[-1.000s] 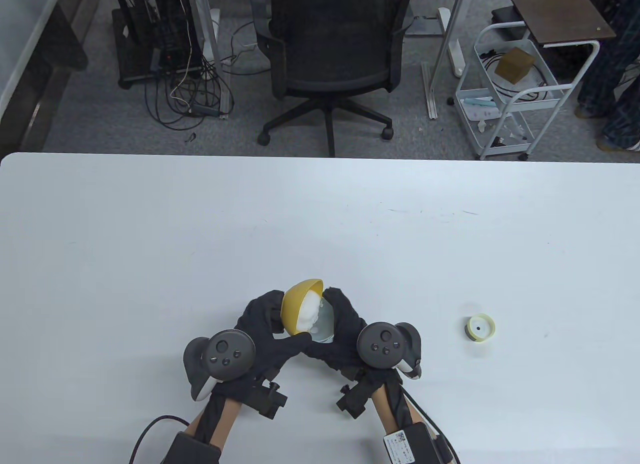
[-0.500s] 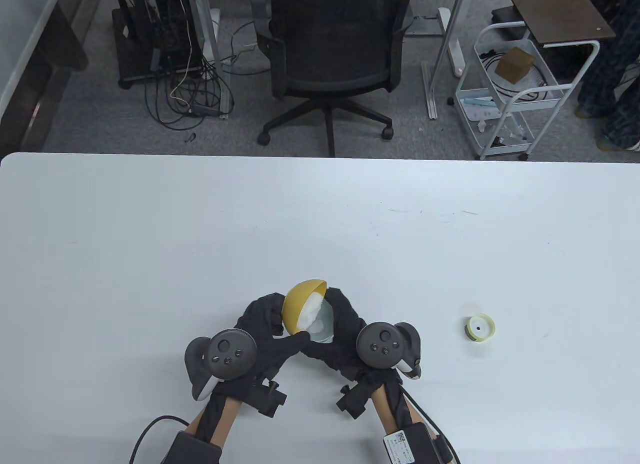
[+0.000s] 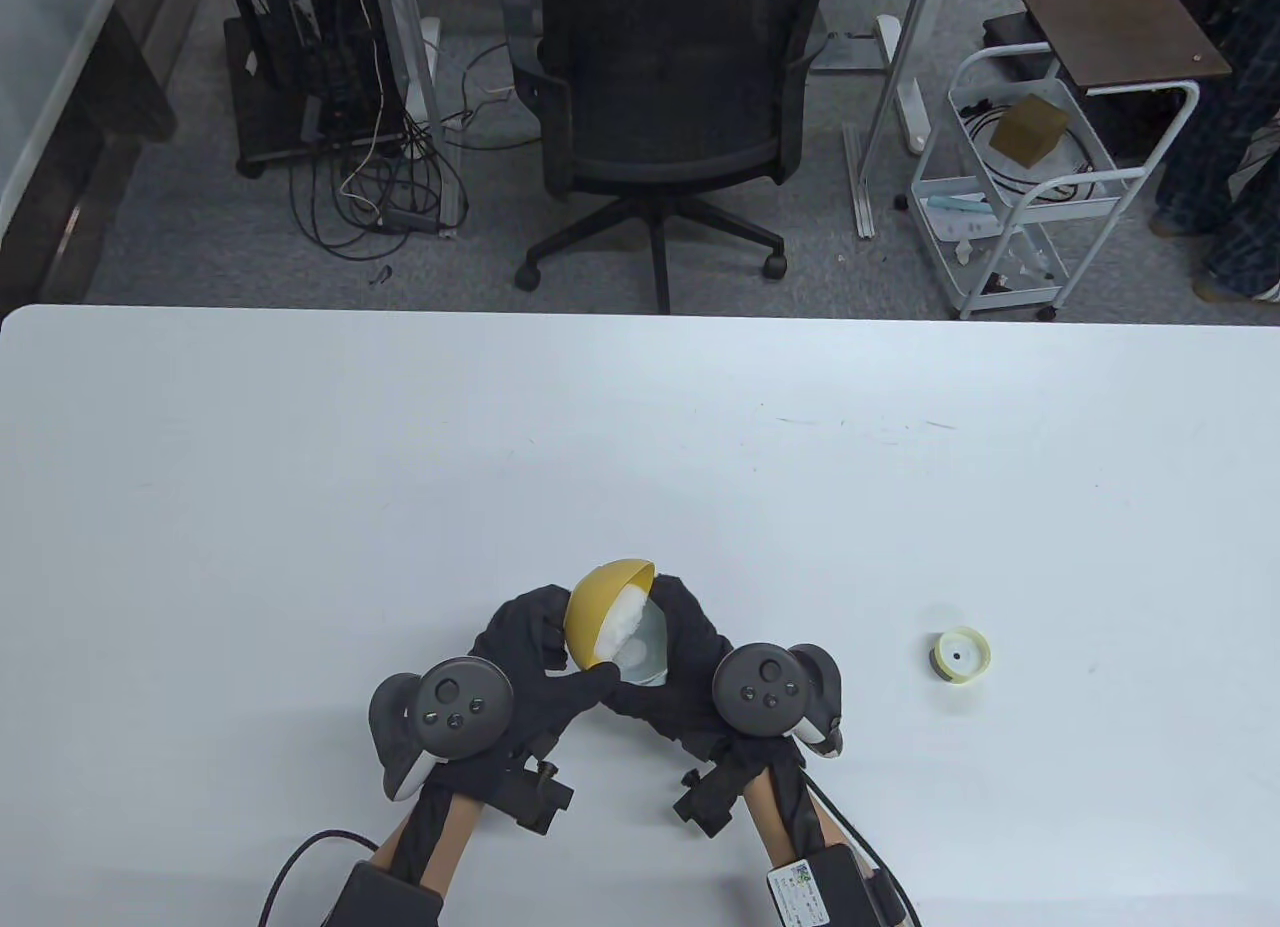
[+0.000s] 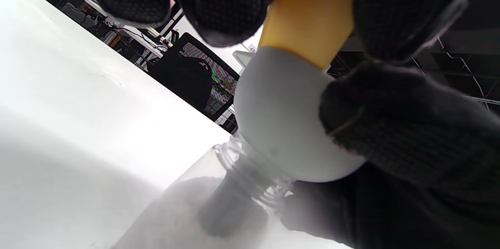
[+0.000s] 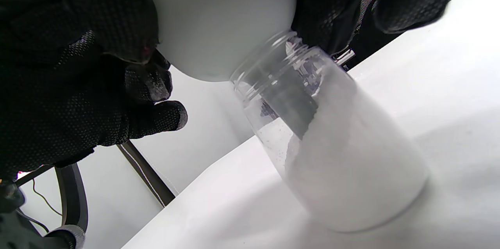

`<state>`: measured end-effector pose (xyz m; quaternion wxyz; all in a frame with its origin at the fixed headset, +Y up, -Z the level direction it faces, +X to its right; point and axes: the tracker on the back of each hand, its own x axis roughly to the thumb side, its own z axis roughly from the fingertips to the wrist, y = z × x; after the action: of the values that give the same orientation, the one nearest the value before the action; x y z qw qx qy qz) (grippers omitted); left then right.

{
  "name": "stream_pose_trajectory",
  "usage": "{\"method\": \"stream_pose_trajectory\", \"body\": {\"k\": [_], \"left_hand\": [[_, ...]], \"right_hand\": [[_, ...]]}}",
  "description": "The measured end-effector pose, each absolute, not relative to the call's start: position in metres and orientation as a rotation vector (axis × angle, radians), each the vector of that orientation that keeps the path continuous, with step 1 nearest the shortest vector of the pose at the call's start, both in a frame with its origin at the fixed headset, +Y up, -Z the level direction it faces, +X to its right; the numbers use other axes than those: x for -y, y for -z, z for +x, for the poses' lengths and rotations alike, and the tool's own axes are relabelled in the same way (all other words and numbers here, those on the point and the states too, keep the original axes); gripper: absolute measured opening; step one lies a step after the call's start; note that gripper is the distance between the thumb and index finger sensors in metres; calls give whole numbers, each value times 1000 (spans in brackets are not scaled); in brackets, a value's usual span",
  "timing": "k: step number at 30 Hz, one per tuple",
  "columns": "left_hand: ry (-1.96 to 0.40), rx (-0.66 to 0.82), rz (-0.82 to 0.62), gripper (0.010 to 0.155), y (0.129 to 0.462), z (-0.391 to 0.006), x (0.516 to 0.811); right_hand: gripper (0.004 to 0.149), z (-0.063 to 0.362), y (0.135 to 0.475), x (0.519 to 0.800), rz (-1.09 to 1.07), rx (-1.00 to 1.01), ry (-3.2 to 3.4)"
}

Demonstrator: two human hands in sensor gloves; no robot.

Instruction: Unscrew the press dispenser and pour salt into it

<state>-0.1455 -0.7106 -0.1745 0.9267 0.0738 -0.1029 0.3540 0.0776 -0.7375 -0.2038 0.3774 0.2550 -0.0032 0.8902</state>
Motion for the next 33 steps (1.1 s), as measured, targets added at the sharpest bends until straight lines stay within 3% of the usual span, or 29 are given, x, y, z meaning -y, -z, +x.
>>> {"method": "stream_pose_trajectory", "body": {"k": [33], "left_hand": [[-698,214,170,90,173,-144,709]], "right_hand": [[112,78,204,737,653,8,-2278]]}}
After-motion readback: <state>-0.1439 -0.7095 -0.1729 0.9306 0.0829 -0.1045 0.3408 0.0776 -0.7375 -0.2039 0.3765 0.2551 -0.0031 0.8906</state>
